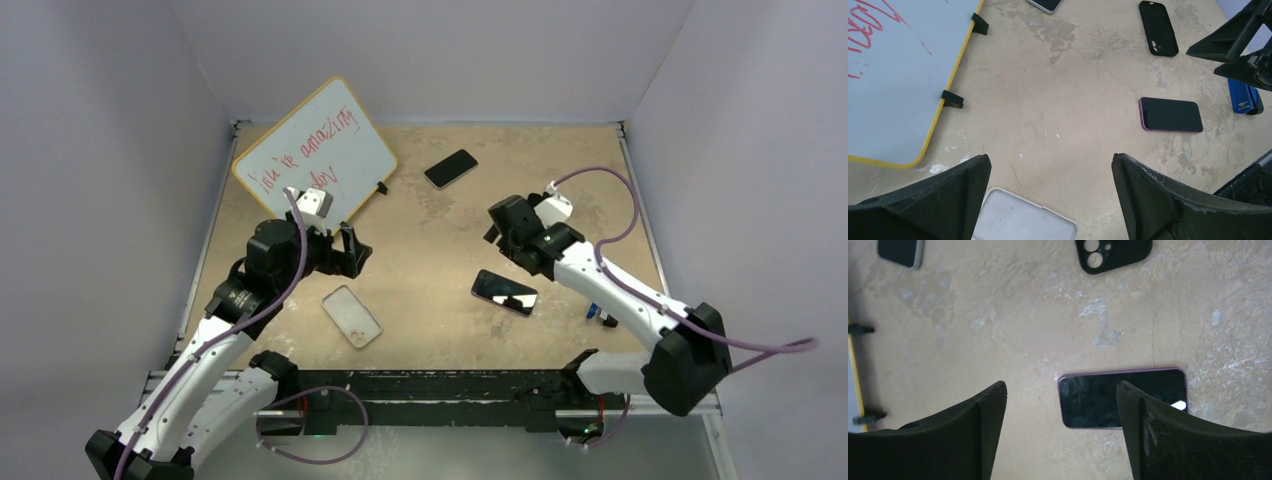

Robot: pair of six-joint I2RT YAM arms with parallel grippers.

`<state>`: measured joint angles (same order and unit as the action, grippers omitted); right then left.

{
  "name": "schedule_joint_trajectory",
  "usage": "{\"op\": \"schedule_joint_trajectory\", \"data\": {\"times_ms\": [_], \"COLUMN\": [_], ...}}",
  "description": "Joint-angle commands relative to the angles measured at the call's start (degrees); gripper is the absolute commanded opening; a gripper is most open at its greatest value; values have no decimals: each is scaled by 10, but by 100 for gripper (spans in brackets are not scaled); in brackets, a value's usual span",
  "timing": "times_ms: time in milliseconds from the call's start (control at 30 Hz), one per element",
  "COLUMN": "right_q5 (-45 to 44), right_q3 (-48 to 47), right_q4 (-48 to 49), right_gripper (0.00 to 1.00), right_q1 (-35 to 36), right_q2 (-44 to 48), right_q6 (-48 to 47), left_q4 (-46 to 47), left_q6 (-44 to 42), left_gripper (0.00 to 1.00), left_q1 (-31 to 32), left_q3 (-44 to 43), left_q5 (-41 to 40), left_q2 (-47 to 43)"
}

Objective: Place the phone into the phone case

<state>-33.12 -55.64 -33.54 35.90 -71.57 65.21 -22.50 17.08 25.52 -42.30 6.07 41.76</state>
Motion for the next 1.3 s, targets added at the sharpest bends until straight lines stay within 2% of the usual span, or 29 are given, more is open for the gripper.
{"op": "schedule_joint_trajectory", "data": {"times_ms": [0,233,333,600,800,1267], "right_q5": [-22,10,18,55,70,124], "right_q3": [-24,-5,-11,-75,-100,-135], "right_q4": [-18,24,30,-59,-75,-83], "right_gripper": [73,47,41,36,35,36], "right_q1": [-43,-138,-163,-211,-226,-255], "right_q2": [-50,-90,-108,-187,-228,-307], "right_q6": [68,123,145,240,280,309], "left_q4": [-7,-6,-8,-10,-12,-14], "left_q6": [-17,-19,-21,-22,-23,-23], "left_gripper": [96,95,95,95,95,94], "left_q1": [1,1,1,1,1,1], "left_q3": [-13,-12,-15,-15,-17,-16], "left_q5": [-19,-6,-2,-5,-11,-15], "left_q2": [-2,2,6,2,-4,-14]}}
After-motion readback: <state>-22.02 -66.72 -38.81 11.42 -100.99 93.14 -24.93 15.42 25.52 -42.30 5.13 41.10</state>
